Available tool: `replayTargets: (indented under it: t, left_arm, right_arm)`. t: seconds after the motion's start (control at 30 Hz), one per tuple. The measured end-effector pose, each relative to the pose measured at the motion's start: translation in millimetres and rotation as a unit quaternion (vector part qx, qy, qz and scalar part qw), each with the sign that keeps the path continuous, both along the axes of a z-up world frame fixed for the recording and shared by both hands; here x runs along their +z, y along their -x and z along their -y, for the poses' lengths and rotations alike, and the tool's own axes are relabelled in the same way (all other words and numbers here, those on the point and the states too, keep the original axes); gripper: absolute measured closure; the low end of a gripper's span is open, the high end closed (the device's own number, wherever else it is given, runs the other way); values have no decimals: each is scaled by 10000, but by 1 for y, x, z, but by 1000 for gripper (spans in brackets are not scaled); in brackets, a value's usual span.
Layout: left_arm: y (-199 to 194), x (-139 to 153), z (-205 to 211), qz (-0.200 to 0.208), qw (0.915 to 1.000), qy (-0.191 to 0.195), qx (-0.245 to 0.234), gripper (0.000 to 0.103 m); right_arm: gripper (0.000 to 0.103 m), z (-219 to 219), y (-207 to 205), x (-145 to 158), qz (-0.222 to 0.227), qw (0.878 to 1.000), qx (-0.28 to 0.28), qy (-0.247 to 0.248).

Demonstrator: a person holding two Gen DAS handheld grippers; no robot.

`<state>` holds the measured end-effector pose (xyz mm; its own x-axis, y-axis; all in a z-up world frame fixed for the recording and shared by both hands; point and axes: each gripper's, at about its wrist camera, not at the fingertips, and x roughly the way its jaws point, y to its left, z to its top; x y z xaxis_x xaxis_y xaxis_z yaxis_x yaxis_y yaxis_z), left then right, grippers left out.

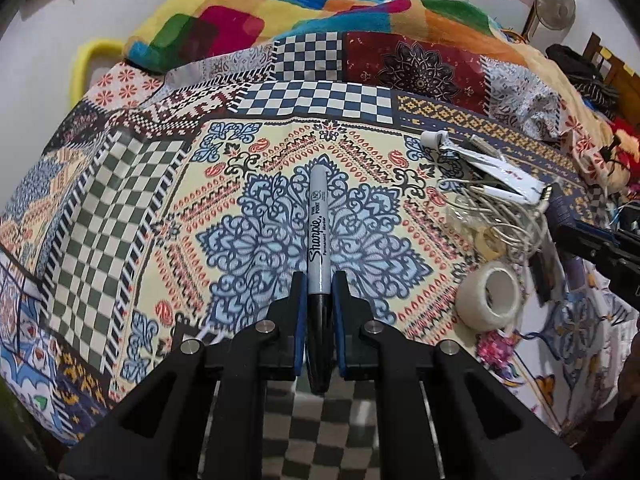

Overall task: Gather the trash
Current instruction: 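Carry the marker and cylinder with both tools over the white bucket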

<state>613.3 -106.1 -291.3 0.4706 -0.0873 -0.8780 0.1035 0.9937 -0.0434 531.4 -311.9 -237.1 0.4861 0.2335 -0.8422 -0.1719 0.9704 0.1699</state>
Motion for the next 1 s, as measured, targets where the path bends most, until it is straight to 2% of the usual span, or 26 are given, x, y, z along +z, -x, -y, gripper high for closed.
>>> replayTargets:
  t: [0.27,0.5,0.7,0.8,1.0]
  left_arm:
    - [40,56,1,376,9991,170,-71,92]
    - [90,134,-12,955,9948,355,91,92]
    - [145,185,-36,1352,9897,375,282,92]
    - [176,201,-49,1493,9873,388,393,92]
    - [229,216,-83,1553,9846,432,675,92]
  right_arm:
    - [79,-11,25,56,449,9989,81,89]
    - [79,-35,62,119,897,9954,345,-4]
    - [79,-67,99,164,1200,9904,674,-128]
    - [79,-84,120,178,1299,9878,847,-162]
    - [79,-118,162,192,1357,9827,1238,-242]
